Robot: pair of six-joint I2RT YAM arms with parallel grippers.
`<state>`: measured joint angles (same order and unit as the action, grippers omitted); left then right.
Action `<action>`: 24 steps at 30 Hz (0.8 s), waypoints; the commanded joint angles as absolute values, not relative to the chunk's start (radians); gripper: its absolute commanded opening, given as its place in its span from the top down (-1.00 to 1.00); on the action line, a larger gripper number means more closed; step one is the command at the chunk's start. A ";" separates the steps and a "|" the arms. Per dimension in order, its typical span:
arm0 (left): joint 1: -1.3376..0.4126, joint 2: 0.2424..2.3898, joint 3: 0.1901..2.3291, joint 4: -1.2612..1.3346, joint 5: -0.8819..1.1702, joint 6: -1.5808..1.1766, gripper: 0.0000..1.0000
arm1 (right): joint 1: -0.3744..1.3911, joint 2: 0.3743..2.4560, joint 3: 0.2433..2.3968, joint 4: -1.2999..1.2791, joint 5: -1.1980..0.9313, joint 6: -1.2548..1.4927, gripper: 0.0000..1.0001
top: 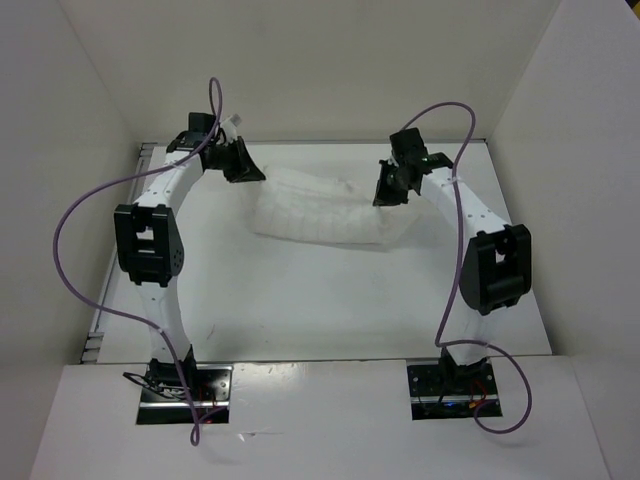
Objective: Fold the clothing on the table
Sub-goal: Fold the skirt
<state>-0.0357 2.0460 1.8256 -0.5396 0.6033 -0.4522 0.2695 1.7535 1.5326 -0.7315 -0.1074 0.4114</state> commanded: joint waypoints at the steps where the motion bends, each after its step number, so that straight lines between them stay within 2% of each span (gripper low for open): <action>1: -0.029 2.115 1.887 -0.529 0.520 -0.465 0.82 | 0.244 1.834 1.601 -0.715 -0.006 0.384 1.00; 7: -0.029 2.166 1.930 -0.538 0.520 -0.465 0.82 | 0.244 1.894 1.687 -0.704 0.026 0.374 1.00; 11: -0.029 2.090 1.949 -0.538 0.564 -0.454 0.82 | 0.244 1.827 1.735 -0.724 0.046 0.325 1.00; 16: -0.005 2.016 2.158 -0.566 0.663 -0.454 0.82 | 0.244 1.770 1.977 -0.793 0.058 0.267 1.00; 20: 0.017 1.965 2.373 -0.615 0.739 -0.454 0.82 | 0.244 1.672 2.052 -0.773 0.067 0.210 1.00; 24: 0.058 1.876 2.392 -0.583 0.877 -0.492 0.82 | 0.244 1.594 2.074 -0.798 0.022 0.150 1.00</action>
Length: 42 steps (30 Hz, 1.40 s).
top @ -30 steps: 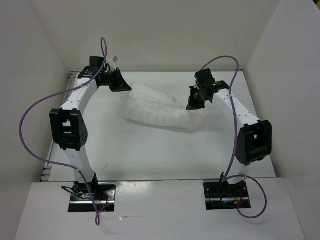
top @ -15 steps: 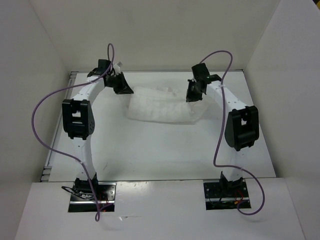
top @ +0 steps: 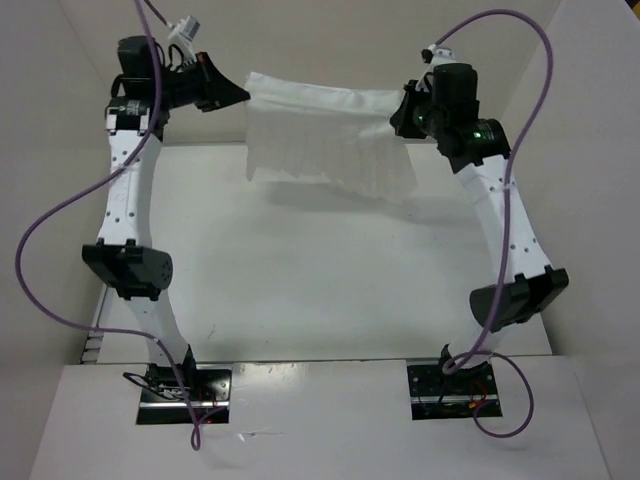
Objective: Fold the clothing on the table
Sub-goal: Fold the skirt
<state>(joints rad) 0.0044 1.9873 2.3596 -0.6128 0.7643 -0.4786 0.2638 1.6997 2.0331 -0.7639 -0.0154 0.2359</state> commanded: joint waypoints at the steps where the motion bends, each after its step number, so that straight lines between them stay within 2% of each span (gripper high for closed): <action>1: 0.058 1.818 2.366 -0.568 0.896 -0.505 0.82 | 0.253 1.571 2.063 -0.798 0.009 0.141 1.00; 6: 0.089 1.594 2.116 -0.445 0.934 -0.531 0.82 | 0.308 1.356 1.892 -0.773 0.009 0.141 1.00; 10: 0.089 1.468 2.066 -0.445 0.914 -0.541 0.80 | 0.318 1.174 1.835 -0.784 0.009 0.159 1.00; 14: 0.089 1.456 2.056 -0.445 0.879 -0.551 0.80 | 0.318 1.158 1.813 -0.807 0.040 0.169 1.00; 17: 0.089 1.521 2.046 -0.445 0.857 -0.560 0.80 | 0.273 1.235 1.770 -0.816 0.026 0.169 1.00; 21: 0.069 1.783 2.112 -0.477 0.833 -0.559 0.80 | 0.229 1.408 1.724 -0.770 -0.043 0.179 1.00; 24: 0.023 2.008 2.264 -0.541 0.772 -0.529 0.80 | 0.219 1.577 1.724 -0.727 -0.043 0.170 1.00; 29: -0.014 2.387 2.685 -0.669 0.658 -0.520 0.80 | 0.160 1.852 1.841 -0.644 -0.026 0.170 1.00; 32: -0.014 2.532 2.813 -0.689 0.640 -0.545 0.80 | 0.114 1.934 1.920 -0.620 -0.035 0.179 1.00; 38: 0.005 2.588 2.841 -0.661 0.615 -0.557 0.77 | 0.101 2.013 2.026 -0.623 -0.066 0.189 1.00; 42: 0.014 2.609 2.841 -0.690 0.615 -0.534 0.77 | 0.114 1.988 1.976 -0.632 -0.089 0.189 0.99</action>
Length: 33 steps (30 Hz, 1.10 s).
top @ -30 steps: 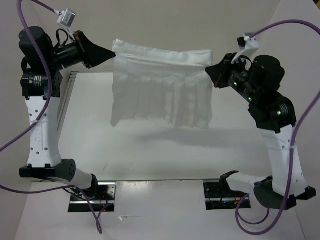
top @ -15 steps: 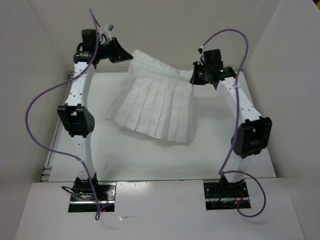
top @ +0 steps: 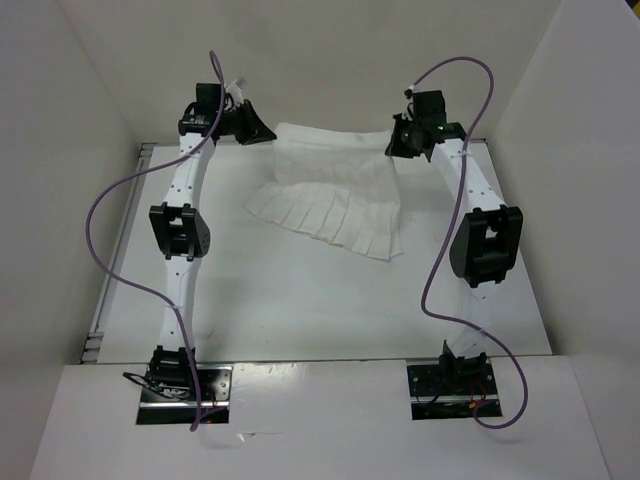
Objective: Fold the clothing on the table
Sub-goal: Fold the skirt
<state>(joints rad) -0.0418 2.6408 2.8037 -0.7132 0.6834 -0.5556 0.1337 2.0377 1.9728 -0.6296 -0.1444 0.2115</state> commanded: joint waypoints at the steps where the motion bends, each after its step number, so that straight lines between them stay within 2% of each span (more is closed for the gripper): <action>1: 0.014 2.609 2.841 -0.699 0.615 -0.525 0.75 | 0.127 1.962 1.924 -0.632 -0.100 0.189 0.99; 8: 0.014 2.632 2.812 -0.730 0.603 -0.489 0.75 | 0.215 1.871 1.620 -0.594 -0.110 0.210 0.94; 14: 0.014 2.611 2.682 -0.720 0.572 -0.460 0.69 | 0.270 1.839 1.491 -0.574 -0.121 0.230 0.94; 17: 0.005 2.570 2.565 -0.710 0.572 -0.451 0.69 | 0.281 1.839 1.482 -0.574 -0.110 0.241 0.94; 21: -0.014 2.363 2.225 -0.585 0.546 -0.442 0.69 | 0.281 1.839 1.473 -0.574 -0.086 0.241 0.94; 22: -0.014 2.315 2.041 -0.492 0.546 -0.442 0.69 | 0.281 1.839 1.473 -0.574 -0.086 0.241 0.94; 26: -0.014 2.143 1.765 -0.428 0.528 -0.442 0.69 | 0.290 1.850 1.482 -0.627 -0.095 0.218 0.89; 31: -0.044 2.045 1.678 -0.443 0.471 -0.408 0.69 | 0.310 1.847 1.441 -0.663 -0.115 0.209 0.75; 33: -0.044 2.002 1.660 -0.456 0.471 -0.408 0.69 | 0.320 1.838 1.425 -0.676 -0.143 0.218 0.64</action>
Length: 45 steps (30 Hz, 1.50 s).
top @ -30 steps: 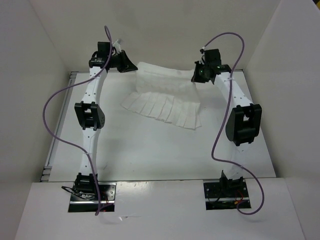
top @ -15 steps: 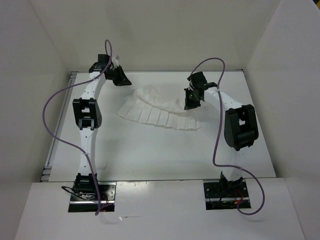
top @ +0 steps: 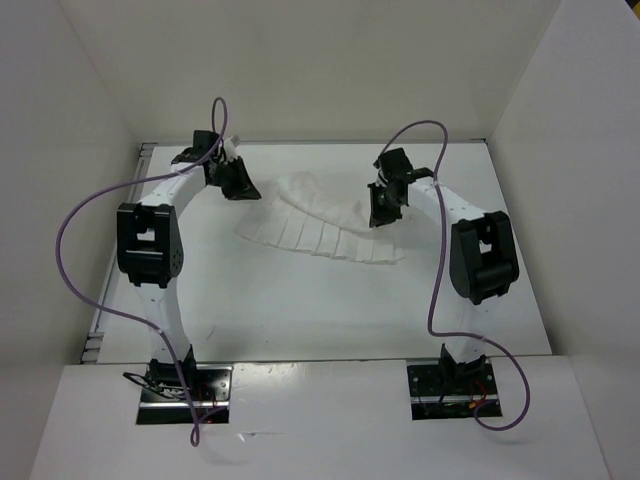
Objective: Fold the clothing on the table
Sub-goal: Fold the skirt
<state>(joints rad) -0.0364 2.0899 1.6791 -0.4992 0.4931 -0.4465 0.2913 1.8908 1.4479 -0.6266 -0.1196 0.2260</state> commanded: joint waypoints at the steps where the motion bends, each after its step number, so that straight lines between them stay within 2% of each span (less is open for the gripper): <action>1: -0.044 1.987 1.649 -0.456 0.486 -0.408 0.67 | 0.321 1.818 1.398 -0.689 -0.153 0.227 0.60; 4: -0.054 1.933 1.588 -0.456 0.495 -0.408 0.67 | 0.339 1.774 1.353 -0.689 -0.175 0.227 0.48; 5: -0.054 1.921 1.566 -0.446 0.495 -0.408 0.67 | 0.348 1.764 1.353 -0.707 -0.187 0.236 0.35; 6: -0.054 1.921 1.566 -0.446 0.495 -0.408 0.67 | 0.359 1.764 1.342 -0.734 -0.187 0.236 0.31; 11: -0.074 1.939 1.557 -0.468 0.505 -0.399 0.67 | 0.388 1.625 1.321 -0.807 -0.149 0.288 0.27; 14: -0.083 1.970 1.586 -0.477 0.514 -0.390 0.64 | 0.388 1.537 1.388 -0.816 -0.098 0.314 0.24; 17: -0.093 2.023 1.649 -0.477 0.523 -0.399 0.64 | 0.370 1.558 1.480 -0.766 -0.058 0.314 0.24; 20: -0.094 2.092 1.727 -0.468 0.532 -0.408 0.64 | 0.354 1.663 1.632 -0.743 -0.011 0.302 0.49; 21: -0.094 2.130 1.745 -0.468 0.532 -0.408 0.64 | 0.354 1.689 1.656 -0.733 0.000 0.302 0.69; 24: -0.094 2.201 1.816 -0.468 0.532 -0.419 0.64 | 0.354 1.793 1.735 -0.700 -0.044 0.281 0.91; 28: -0.094 2.266 1.877 -0.468 0.522 -0.428 0.67 | 0.354 1.887 1.763 -0.652 -0.132 0.272 1.00; 33: -0.083 2.322 1.950 -0.486 0.512 -0.439 0.67 | 0.354 1.933 1.651 -0.607 -0.218 0.281 1.00; 45: -0.052 2.411 2.054 -0.497 0.502 -0.457 0.67 | 0.354 1.982 1.456 -0.558 -0.241 0.310 1.00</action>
